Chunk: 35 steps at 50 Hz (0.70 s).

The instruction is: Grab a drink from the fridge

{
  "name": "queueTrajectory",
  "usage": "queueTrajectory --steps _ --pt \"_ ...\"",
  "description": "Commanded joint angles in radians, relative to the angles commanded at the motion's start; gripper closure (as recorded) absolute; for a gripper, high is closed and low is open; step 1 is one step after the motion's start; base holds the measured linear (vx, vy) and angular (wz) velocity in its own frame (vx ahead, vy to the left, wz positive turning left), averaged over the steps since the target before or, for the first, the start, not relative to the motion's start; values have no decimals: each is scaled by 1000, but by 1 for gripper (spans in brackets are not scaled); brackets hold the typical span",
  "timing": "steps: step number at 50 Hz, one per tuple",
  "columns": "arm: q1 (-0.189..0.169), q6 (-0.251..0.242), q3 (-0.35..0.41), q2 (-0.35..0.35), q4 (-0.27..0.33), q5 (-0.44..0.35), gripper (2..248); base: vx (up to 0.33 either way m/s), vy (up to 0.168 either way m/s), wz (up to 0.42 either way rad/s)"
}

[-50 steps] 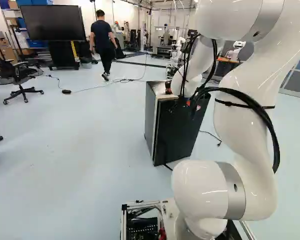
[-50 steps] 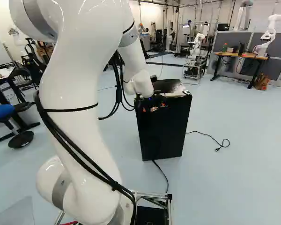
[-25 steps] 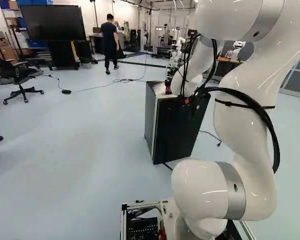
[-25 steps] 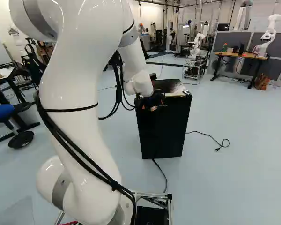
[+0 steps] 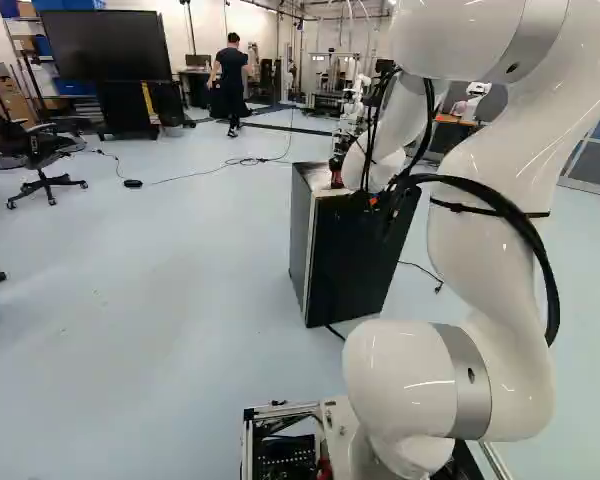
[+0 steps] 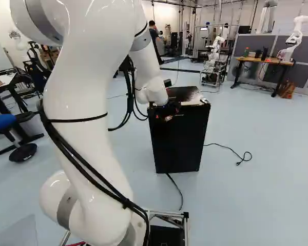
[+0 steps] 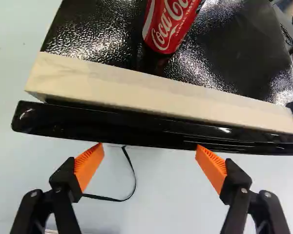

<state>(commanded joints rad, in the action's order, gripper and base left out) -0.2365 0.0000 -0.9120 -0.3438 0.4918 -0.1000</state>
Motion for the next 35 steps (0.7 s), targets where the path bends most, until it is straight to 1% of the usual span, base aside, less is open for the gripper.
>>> queueTrajectory --steps 8,23,35 --pt "0 0 0 0 0 -6 3 0 0 0" --pt "0 0 0 0 0 -39 3 0 0 0" --pt "0 0 0 0 0 -45 3 0 0 0"
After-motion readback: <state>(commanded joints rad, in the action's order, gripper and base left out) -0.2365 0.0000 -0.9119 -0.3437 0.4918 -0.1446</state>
